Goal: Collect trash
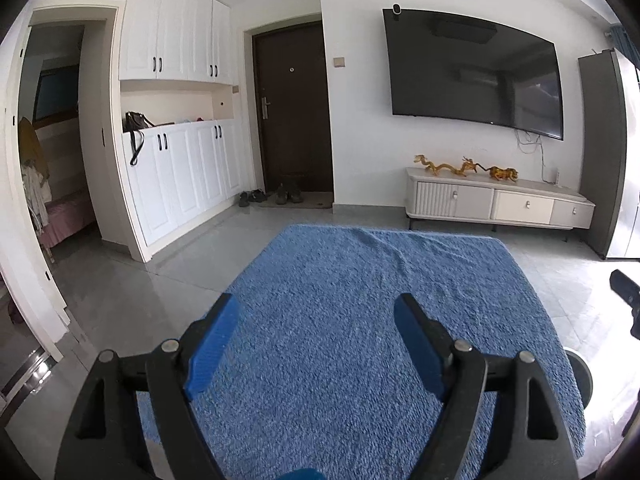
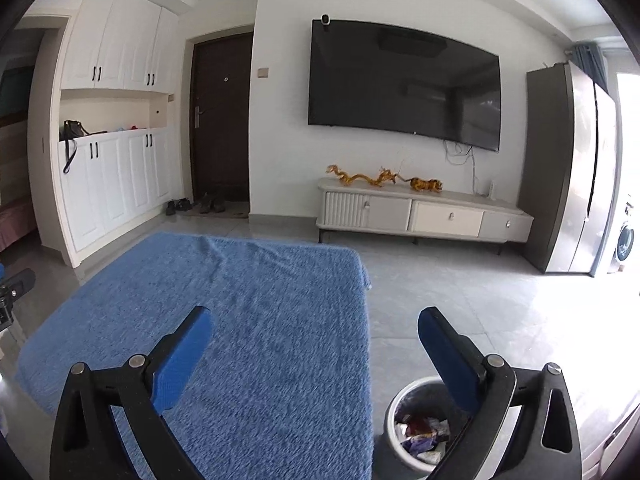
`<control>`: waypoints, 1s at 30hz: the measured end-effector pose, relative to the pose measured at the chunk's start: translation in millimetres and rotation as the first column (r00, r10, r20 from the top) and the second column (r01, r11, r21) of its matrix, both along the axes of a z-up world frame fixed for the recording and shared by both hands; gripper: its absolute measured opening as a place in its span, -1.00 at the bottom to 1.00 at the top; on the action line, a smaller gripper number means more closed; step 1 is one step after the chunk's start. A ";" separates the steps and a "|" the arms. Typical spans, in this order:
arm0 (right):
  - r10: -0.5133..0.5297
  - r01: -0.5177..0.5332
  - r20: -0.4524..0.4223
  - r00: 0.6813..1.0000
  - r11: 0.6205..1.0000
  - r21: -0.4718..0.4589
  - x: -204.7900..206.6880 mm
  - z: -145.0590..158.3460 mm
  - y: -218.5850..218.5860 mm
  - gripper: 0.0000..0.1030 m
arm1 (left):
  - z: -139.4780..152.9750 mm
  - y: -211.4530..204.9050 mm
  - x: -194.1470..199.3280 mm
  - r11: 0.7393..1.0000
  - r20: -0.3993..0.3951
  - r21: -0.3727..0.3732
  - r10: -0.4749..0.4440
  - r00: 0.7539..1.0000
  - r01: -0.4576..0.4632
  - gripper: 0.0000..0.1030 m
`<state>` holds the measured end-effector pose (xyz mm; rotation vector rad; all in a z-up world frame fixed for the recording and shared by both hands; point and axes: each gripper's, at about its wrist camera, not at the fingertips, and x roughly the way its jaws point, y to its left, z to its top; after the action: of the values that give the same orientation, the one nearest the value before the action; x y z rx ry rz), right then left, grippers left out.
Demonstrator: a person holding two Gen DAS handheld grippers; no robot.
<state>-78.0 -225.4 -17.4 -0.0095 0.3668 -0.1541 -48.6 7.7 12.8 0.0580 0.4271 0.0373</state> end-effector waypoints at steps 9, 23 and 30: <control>-0.033 0.035 0.027 0.999 0.997 -0.064 15.1 5.6 -3.8 1.00 | -6.1 -10.9 29.7 1.000 -0.006 0.017 -0.002 1.000 0.002 0.54; -0.021 0.019 -0.042 0.999 0.998 -0.055 40.4 -15.1 -5.6 1.00 | -19.9 -25.5 53.3 0.998 -0.041 0.035 -0.044 0.998 0.045 0.54; -0.007 0.002 -0.082 0.997 0.998 -0.058 49.2 -25.4 0.4 1.00 | -25.9 -15.9 58.7 0.999 -0.056 0.035 -0.019 0.998 0.021 0.54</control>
<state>-28.9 -225.0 -42.8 -0.0724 0.4447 -0.1688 10.1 -8.2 -13.0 0.0984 0.4813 0.0233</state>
